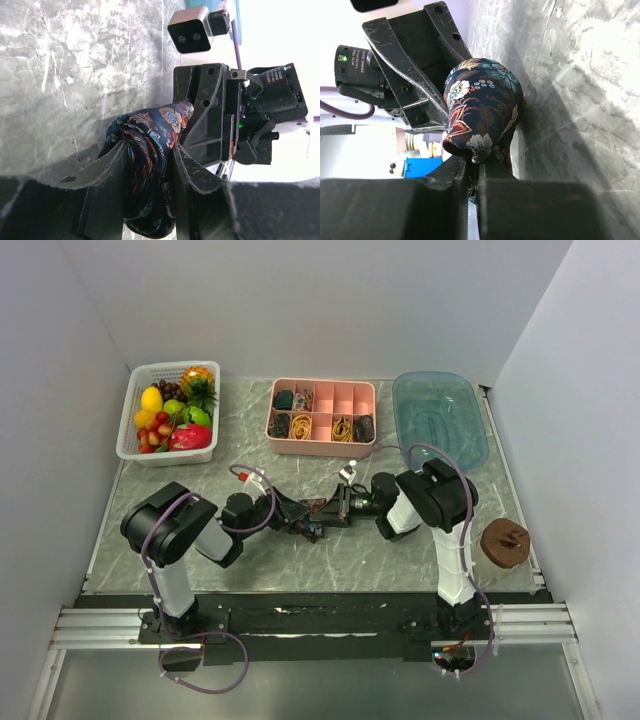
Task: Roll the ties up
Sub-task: Pick up the tie at the center of the board.
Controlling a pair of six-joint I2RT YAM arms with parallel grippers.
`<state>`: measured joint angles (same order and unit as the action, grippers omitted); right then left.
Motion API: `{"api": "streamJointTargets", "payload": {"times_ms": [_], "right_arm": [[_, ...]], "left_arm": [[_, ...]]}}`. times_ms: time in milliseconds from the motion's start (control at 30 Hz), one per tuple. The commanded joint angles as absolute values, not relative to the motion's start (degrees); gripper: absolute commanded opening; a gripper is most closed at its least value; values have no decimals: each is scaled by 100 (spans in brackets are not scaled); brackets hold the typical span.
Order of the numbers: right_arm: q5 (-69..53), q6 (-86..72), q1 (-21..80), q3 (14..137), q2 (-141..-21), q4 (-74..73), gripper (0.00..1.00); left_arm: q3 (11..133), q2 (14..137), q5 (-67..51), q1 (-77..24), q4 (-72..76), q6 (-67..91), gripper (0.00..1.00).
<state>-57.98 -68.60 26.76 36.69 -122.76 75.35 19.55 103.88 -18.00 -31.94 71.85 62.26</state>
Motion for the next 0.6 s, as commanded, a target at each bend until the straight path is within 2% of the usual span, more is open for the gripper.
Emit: {"api": "streamJointTargets", "payload": {"times_ms": [0, 100, 133, 200, 233, 333, 567], "right_arm": [[-5739, -6812, 2777, 3568, -12007, 8377, 0], [-5687, -6602, 2760, 3542, -11691, 7939, 0], [-5669, -6522, 2768, 3551, -11594, 7797, 0], [-5608, -6242, 2769, 3551, -11286, 7246, 0], [-5555, -6127, 2760, 3568, -11181, 7068, 0], [-5415, -5635, 2769, 3612, -10733, 6017, 0], [-4966, -4475, 2751, 4077, -9784, 3853, 0]], "left_arm": [[2039, 10204, -1802, -3199, 8157, 6267, 1], [2030, 10020, -1732, -3199, 7920, 6188, 7], [2030, 9950, -1697, -3199, 7806, 6153, 20], [2048, 9713, -1582, -3190, 7542, 6021, 31], [2065, 9608, -1521, -3182, 7132, 5968, 46], [2144, 9151, -1170, -3173, 6192, 5757, 65], [2794, 8035, -142, -3164, 3512, 4985, 82]]}}
